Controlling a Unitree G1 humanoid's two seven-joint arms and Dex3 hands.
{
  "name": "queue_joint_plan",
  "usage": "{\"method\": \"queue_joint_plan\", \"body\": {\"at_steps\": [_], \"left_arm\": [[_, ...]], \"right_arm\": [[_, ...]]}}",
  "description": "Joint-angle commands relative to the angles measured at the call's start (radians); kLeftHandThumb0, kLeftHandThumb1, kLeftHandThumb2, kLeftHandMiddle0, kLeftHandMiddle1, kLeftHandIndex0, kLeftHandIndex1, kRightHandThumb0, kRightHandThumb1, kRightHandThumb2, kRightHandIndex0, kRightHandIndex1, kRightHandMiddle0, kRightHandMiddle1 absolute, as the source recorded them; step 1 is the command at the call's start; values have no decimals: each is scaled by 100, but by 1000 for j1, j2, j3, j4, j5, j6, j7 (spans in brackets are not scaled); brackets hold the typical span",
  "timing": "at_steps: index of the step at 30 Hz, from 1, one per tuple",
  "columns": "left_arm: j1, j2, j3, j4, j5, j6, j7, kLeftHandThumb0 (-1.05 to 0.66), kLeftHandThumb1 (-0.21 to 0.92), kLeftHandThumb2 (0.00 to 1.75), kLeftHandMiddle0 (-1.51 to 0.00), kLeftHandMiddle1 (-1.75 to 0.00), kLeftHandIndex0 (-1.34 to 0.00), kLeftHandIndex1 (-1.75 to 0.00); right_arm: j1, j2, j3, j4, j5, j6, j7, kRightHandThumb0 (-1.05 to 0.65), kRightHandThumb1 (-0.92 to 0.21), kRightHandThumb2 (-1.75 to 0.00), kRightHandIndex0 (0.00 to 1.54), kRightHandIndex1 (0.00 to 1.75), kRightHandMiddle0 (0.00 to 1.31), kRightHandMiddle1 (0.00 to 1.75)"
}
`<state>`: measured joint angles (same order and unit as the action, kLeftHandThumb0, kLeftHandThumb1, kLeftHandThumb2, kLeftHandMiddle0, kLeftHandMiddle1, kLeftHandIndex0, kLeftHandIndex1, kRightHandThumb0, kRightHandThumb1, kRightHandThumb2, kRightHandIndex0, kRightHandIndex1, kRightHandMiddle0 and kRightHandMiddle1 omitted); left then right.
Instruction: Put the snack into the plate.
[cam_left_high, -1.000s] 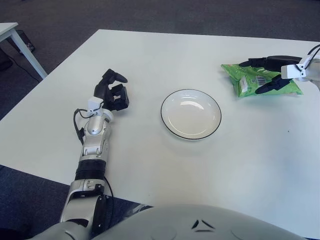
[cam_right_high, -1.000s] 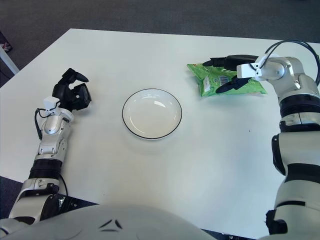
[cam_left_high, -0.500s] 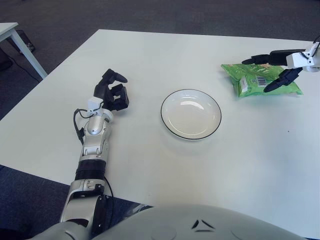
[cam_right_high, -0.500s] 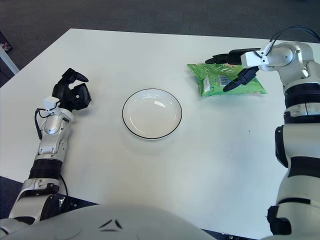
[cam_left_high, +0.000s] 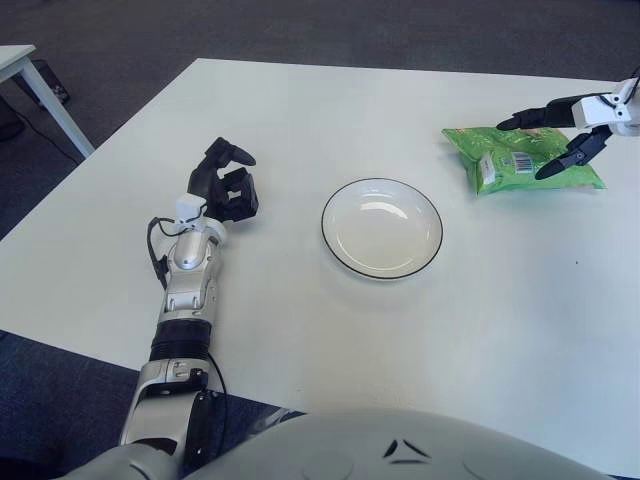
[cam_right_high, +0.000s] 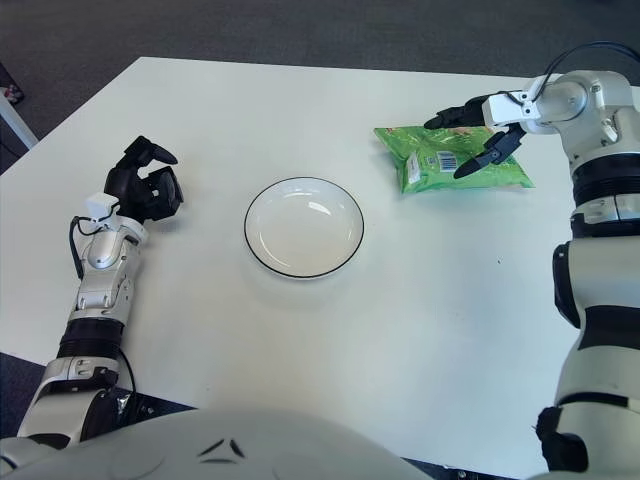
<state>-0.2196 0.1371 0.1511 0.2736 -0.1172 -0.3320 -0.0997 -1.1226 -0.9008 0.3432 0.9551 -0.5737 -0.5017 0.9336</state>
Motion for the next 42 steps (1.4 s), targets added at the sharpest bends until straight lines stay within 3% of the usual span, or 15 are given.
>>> {"method": "queue_joint_plan", "body": {"at_steps": [1,11,15,20,32,42], "left_arm": [[216,-64,-7,94,-12,-14,-9,-43,48,111,-105,-175,-48,-175],[234,-63,-10,72,3,-8,4,-43,48,111,-107,-175,-48,-175],[240,-62,-11,66,7,-11,4,-43,49,110,-108,-175,-48,-175],[247,-62,-13,59,5,-16,-3,-43,49,110,-108,-175,-48,-175],[256,-63,-16,46,4,-18,-6,-43,48,111,-106,-175,-48,-175],[260,-72,-19,30,17,-9,16,-43,46,113,-107,-175,-50,-175]], "right_arm": [[-57,-30,23,33,-46,38,-21,-90,-87,-31,0,0,0,0],[-79,-30,87,94,-138,72,-84,-104,-92,-55,0,0,0,0],[-48,-5,118,139,-178,69,-191,-105,-92,-63,0,0,0,0],[-52,-9,113,148,-165,50,-219,-105,-92,-70,0,0,0,0],[-54,11,136,182,-160,25,-213,-105,-92,-78,0,0,0,0],[-14,69,163,215,-164,48,-248,-105,-92,-76,0,0,0,0]]}}
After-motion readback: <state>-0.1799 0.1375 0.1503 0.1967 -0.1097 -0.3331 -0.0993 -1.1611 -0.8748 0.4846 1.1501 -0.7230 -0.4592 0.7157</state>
